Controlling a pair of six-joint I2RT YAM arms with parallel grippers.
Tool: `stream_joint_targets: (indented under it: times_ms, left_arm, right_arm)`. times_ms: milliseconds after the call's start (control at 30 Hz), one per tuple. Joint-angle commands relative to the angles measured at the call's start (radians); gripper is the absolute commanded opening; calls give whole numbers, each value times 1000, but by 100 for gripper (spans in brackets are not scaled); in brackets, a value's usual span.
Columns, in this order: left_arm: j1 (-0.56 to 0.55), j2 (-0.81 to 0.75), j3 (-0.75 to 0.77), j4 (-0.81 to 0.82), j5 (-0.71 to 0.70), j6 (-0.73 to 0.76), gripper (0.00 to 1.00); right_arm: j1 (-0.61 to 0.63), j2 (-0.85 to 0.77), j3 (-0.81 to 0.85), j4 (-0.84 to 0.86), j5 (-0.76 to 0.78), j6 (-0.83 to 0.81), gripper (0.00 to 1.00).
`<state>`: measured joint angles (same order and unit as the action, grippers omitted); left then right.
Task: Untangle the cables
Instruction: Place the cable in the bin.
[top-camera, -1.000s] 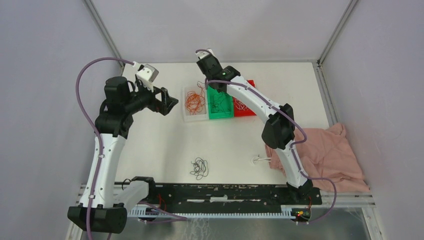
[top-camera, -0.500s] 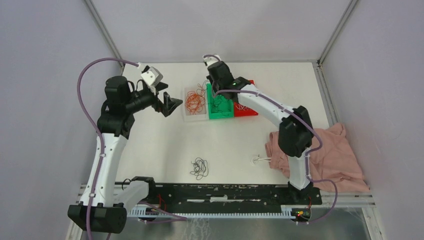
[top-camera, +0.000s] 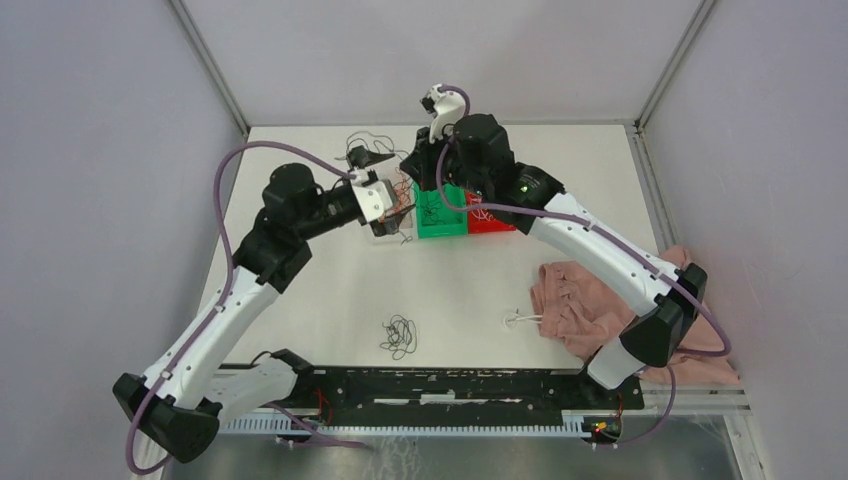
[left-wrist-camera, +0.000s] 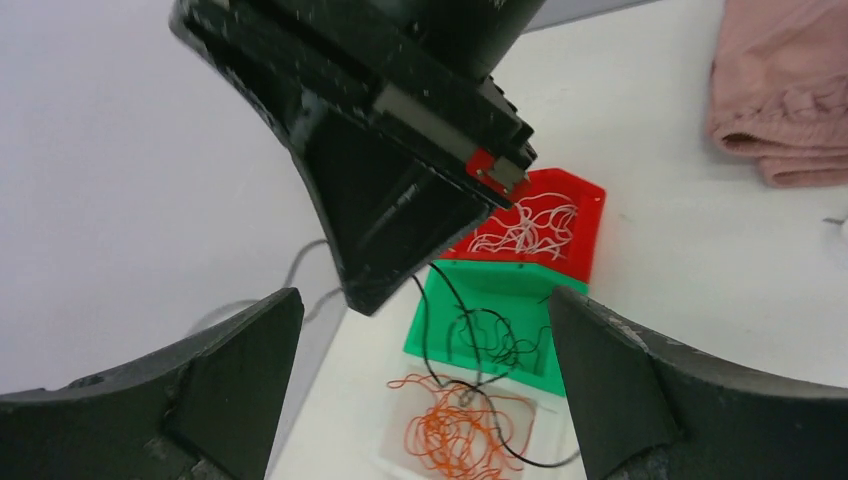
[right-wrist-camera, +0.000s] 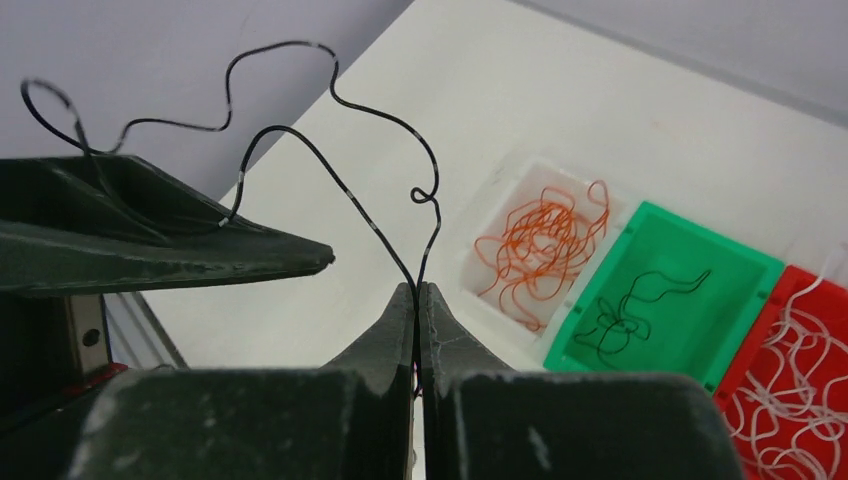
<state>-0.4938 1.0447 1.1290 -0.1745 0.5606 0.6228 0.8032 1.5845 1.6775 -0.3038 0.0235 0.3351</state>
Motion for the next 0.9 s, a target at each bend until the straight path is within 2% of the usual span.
stream_joint_targets:
  times_ms: [0,167,233,367,500,700,867]
  left_arm:
    - [-87,-96,-63,116,-138,281,99]
    - [-252,-213,-236,179,-232,490,99]
    - [-284,-211,-256,189,-307,503,99]
    - [-287,-171,-255,259,-457,461,99]
    - [-285,-167,-288,337,-522,474,99]
    - [-276,-155,-259,227,-577,376,99]
    - [-252,-151,-234,104,-505,316,99]
  right_arm:
    - [28,3,-9,-44,-64,62,0]
    - [64,26,23,-87,-71,95,0]
    - [77,22,27,-91,-74,102,0]
    - [85,-14,-10,-63,-100,133,0]
    - [85,-65,-64,-32,-133,170,0]
    - [85,-144,-132,-22,-132,178,0]
    - [83,-204,-182,-9,-138,189,0]
